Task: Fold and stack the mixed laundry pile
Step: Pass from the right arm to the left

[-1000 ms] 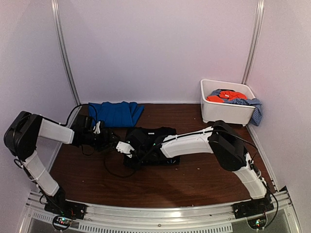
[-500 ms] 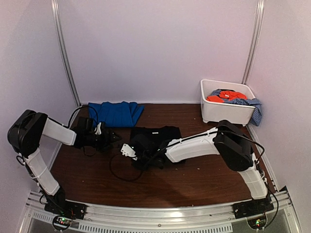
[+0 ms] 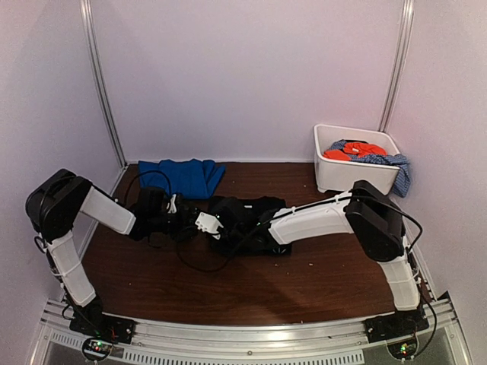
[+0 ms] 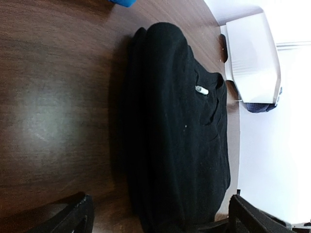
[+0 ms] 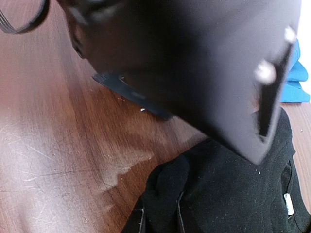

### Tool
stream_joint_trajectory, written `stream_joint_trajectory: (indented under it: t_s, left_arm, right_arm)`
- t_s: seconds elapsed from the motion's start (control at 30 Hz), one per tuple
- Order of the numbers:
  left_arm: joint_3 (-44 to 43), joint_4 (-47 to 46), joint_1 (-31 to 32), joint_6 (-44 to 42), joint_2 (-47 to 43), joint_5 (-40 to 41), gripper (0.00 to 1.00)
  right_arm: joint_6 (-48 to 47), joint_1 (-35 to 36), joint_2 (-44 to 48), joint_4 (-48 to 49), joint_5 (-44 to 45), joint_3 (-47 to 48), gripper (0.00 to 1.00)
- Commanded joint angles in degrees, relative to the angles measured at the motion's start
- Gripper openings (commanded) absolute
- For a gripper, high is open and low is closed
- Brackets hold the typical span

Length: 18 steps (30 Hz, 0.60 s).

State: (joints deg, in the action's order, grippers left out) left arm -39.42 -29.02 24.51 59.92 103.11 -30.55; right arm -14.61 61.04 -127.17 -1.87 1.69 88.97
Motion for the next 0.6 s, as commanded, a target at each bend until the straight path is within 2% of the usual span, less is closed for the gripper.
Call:
stream_joint_trajectory:
  t_s: [0.0, 0.2, 0.33, 0.5, 0.57]
  left_arm:
    - [-2.8, -5.7, 2.6, 7.0, 4.4, 0.9, 0.98]
    - [-4.2, -9.0, 4.4, 12.7, 9.3, 1.0, 0.98]
    - [-4.7, -9.3, 4.9, 14.9, 11.0, 1.2, 0.89]
    - [-5.3, -8.3, 4.9, 15.7, 11.7, 1.9, 0.71]
    - [-6.5, -7.5, 4.9, 14.1, 11.8, 2.1, 0.50]
  right_arm:
    - [0.6, -0.1, 3.2, 1.7, -2.6, 0.7, 0.04]
    - [0.5, 0.2, 3.9, 1.7, -3.0, 1.1, 0.04]
    - [0.3, 0.5, 4.2, 1.7, -2.0, 1.5, 0.04]
    - [0.4, 0.9, 5.1, 4.0, -2.0, 0.4, 0.04]
    - [0.4, 0.9, 6.0, 4.7, -2.0, -0.8, 0.06]
